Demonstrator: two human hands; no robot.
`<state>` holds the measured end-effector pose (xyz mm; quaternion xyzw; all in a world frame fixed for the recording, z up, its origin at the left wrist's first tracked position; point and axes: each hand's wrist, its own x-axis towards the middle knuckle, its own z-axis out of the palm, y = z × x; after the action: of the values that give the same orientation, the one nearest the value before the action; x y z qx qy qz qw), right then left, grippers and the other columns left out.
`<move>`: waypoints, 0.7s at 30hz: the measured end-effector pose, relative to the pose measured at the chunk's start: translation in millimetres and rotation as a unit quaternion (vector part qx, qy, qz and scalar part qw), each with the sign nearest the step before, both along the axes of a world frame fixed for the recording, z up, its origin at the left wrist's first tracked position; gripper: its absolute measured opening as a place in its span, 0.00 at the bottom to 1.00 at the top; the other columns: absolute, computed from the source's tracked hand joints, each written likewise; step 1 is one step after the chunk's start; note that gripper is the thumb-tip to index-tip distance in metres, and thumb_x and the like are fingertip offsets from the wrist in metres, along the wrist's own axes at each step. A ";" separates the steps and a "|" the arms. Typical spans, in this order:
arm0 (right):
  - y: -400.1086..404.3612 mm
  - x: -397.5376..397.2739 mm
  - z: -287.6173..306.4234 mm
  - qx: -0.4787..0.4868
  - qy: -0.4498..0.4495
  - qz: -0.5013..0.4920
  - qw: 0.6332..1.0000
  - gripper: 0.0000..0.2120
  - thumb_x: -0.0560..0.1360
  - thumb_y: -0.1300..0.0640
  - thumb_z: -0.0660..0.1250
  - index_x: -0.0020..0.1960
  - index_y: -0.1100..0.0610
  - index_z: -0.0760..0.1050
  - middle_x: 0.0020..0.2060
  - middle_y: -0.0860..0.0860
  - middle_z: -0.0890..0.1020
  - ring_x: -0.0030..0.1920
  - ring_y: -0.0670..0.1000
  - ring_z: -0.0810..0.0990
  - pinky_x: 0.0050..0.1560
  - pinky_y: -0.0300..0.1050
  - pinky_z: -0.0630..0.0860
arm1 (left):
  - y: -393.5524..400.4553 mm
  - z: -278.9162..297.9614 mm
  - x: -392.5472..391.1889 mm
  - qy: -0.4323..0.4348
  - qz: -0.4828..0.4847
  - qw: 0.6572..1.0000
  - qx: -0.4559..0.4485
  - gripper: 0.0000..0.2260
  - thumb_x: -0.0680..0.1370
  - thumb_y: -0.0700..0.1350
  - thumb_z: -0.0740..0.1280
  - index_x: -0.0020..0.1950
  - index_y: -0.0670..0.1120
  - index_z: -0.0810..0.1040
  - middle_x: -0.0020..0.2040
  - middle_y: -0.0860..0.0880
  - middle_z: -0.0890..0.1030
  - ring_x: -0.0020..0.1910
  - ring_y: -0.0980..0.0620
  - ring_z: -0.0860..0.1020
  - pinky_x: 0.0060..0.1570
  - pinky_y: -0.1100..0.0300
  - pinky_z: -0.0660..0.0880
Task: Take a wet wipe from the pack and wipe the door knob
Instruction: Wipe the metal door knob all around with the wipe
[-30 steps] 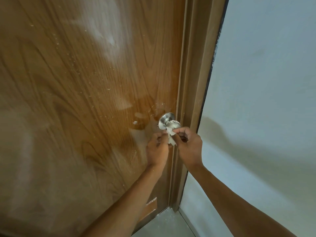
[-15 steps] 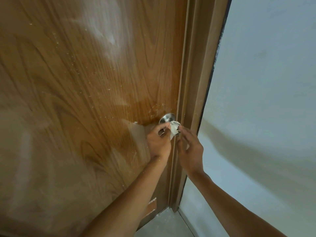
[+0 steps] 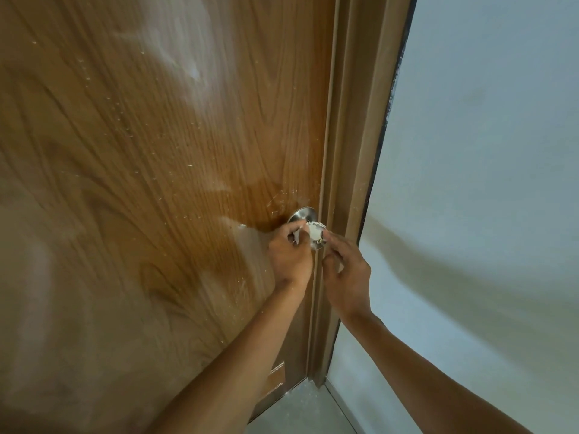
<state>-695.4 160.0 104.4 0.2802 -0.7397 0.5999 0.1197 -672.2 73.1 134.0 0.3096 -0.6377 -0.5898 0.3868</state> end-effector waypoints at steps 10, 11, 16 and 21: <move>-2.5 -4.2 0.9 -0.034 -0.019 0.014 0.999 0.13 0.77 0.61 0.67 0.60 0.55 0.78 0.51 0.36 0.78 0.55 0.43 0.79 0.56 0.36 0.77 | 0.0 -3.6 -5.4 -0.001 0.031 0.990 0.136 0.08 0.80 0.40 0.65 0.55 0.43 0.81 0.51 0.47 0.83 0.49 0.53 0.80 0.40 0.71 0.73; -2.6 -5.5 0.7 -0.033 -0.020 0.014 0.999 0.12 0.77 0.61 0.67 0.60 0.54 0.78 0.50 0.35 0.78 0.54 0.43 0.80 0.55 0.34 0.77 | -1.6 -4.9 -4.5 -0.008 0.023 0.991 0.135 0.08 0.80 0.40 0.64 0.56 0.43 0.81 0.51 0.47 0.83 0.50 0.52 0.81 0.41 0.70 0.74; -2.8 -15.5 1.8 -0.033 -0.045 0.007 0.998 0.08 0.77 0.59 0.68 0.55 0.54 0.80 0.46 0.35 0.79 0.50 0.39 0.80 0.49 0.27 0.75 | 12.3 -10.3 11.4 -0.012 0.040 0.999 0.000 0.08 0.79 0.38 0.66 0.57 0.43 0.81 0.49 0.52 0.81 0.48 0.57 0.80 0.41 0.74 0.75; -4.8 -25.2 8.7 -0.020 -0.038 0.014 0.999 0.03 0.76 0.58 0.69 0.49 0.52 0.79 0.43 0.36 0.79 0.46 0.35 0.79 0.45 0.24 0.74 | 3.1 -2.1 1.9 -0.008 0.010 1.000 -0.006 0.08 0.79 0.40 0.66 0.57 0.44 0.81 0.54 0.47 0.83 0.54 0.51 0.81 0.53 0.63 0.78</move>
<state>-720.6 155.2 113.2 0.2654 -0.7272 0.6268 0.0887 -670.2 76.2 132.0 0.3180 -0.6412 -0.5798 0.3892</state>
